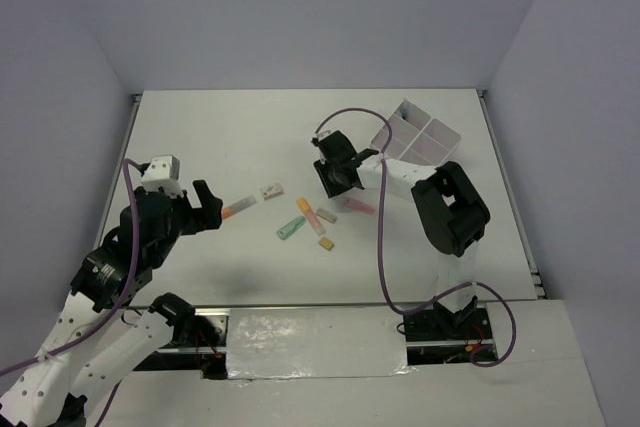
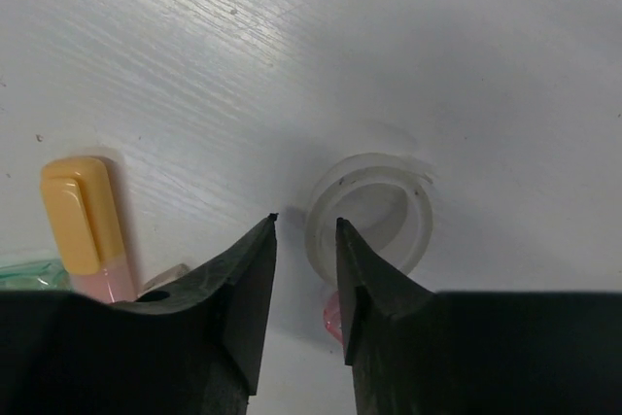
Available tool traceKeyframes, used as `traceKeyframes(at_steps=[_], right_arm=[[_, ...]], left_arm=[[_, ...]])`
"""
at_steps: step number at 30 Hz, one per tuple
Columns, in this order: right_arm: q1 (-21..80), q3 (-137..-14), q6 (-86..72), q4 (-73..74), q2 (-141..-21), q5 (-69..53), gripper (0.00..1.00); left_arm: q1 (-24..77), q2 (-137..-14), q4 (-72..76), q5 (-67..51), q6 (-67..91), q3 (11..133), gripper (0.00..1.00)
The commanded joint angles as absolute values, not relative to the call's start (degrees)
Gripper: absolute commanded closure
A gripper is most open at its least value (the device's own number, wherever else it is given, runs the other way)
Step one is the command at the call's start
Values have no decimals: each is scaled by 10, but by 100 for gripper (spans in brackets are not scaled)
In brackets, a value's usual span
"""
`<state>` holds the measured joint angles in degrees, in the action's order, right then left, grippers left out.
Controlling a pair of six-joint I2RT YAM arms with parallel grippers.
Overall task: Sort the stationery into containers
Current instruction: Pick up the stationery from the center of the board, then place the stationery in the storage box.
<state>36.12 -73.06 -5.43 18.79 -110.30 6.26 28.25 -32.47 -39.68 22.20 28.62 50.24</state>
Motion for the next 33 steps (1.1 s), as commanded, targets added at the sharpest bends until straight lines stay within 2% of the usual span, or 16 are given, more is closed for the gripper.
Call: traceKeyframes(at_steps=[1,8,9,10,11,12,17,21,27,33], right_arm=[[363,-750,-47,189,-1108,49,63],[362,-740,-51,182,-1106,49,66],[363,-746,-50,186,-1107,54,70],[363,-749,-48,189,-1109,56,79],[363,-751,-48,190,-1107,58,96],[362,-753,-49,189,-1103,64,100],[352,-752,-44,164,-1030,40,100],[291,-772,-47,165,-980,-26,100],[219,-858,-40,220,-984,12,100],[170,-934,-30,253,-1040,61,100]], left_arm=[[279,-324,-374,215,276,501,1],[279,-322,-371,207,272,498,1],[279,-323,-371,207,272,499,1],[279,-322,-371,207,272,499,1],[279,-322,-371,207,272,500,1],[279,-321,-371,207,272,499,1],[279,-320,-370,206,271,498,1],[279,-321,-370,205,271,499,1],[279,-318,-367,203,271,498,1],[279,-318,-367,200,268,497,1]])
